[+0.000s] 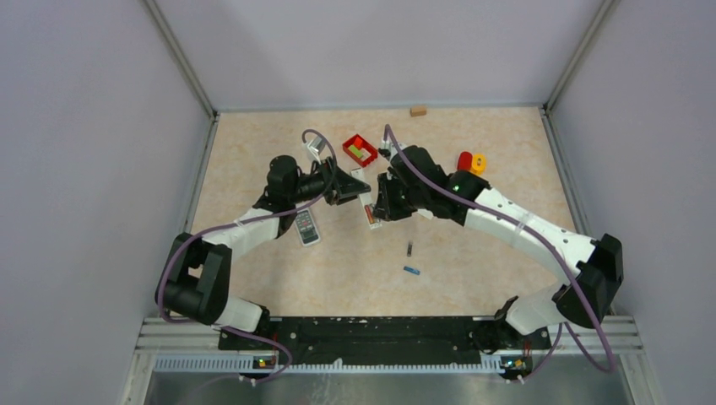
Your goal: Load the batteries into the remote control
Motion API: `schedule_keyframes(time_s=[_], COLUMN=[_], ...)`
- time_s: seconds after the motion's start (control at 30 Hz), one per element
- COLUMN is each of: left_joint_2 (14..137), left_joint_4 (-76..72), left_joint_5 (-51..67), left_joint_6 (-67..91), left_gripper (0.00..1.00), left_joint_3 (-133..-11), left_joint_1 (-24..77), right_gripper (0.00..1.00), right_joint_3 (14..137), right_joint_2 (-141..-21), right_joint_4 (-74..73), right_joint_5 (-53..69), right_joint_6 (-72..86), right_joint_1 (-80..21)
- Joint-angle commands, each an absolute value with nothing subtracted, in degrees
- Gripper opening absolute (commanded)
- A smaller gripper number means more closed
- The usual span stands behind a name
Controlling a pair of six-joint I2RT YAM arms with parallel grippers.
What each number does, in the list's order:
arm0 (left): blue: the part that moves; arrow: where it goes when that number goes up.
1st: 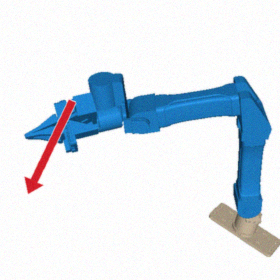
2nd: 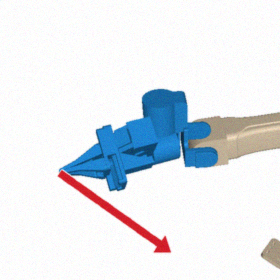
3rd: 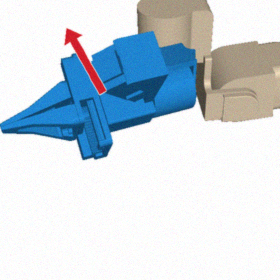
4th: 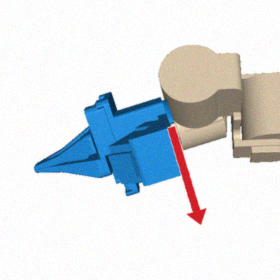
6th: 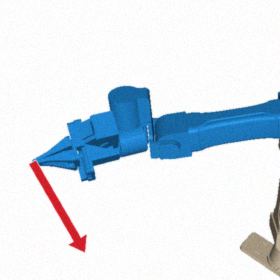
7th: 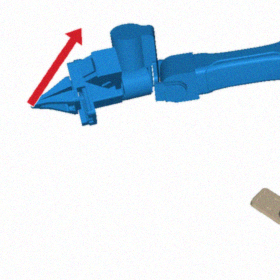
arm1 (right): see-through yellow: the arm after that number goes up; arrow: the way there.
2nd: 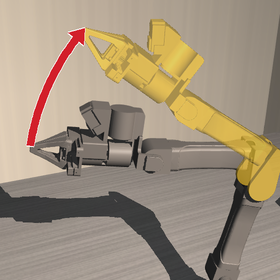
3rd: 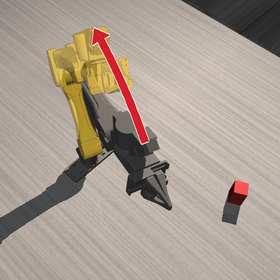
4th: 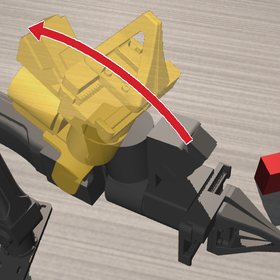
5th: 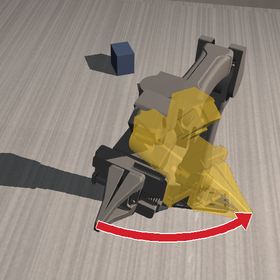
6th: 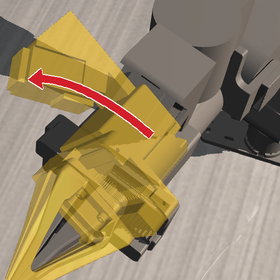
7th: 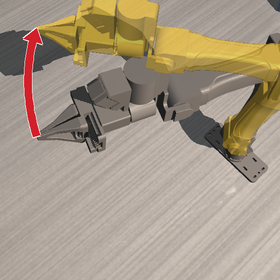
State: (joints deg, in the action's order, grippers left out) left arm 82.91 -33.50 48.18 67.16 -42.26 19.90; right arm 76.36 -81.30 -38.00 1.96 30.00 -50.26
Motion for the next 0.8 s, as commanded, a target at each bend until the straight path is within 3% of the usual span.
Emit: schedule_keyframes(time_s=[0.0, 0.37, 0.77], left_joint_2=[82.77, 82.88, 82.81], left_joint_4=[-39.53, -40.69, -40.87], left_joint_5=[48.50, 48.39, 48.53], left_joint_6=[68.43, 68.91, 68.77], left_gripper=[0.00, 0.00, 0.00], left_joint_3=[-42.06, -41.48, -41.49], left_joint_1=[20.04, 20.04, 20.04], right_gripper=[0.10, 0.26, 0.23], right_joint_3=[79.80, 80.24, 79.25], right_joint_2=[-82.12, -82.55, -82.12], right_joint_4=[-40.31, -40.84, -39.62], right_joint_5=[1.54, 1.49, -2.19], right_joint_6=[29.68, 29.95, 30.39], right_joint_1=[-51.46, -51.61, -51.75])
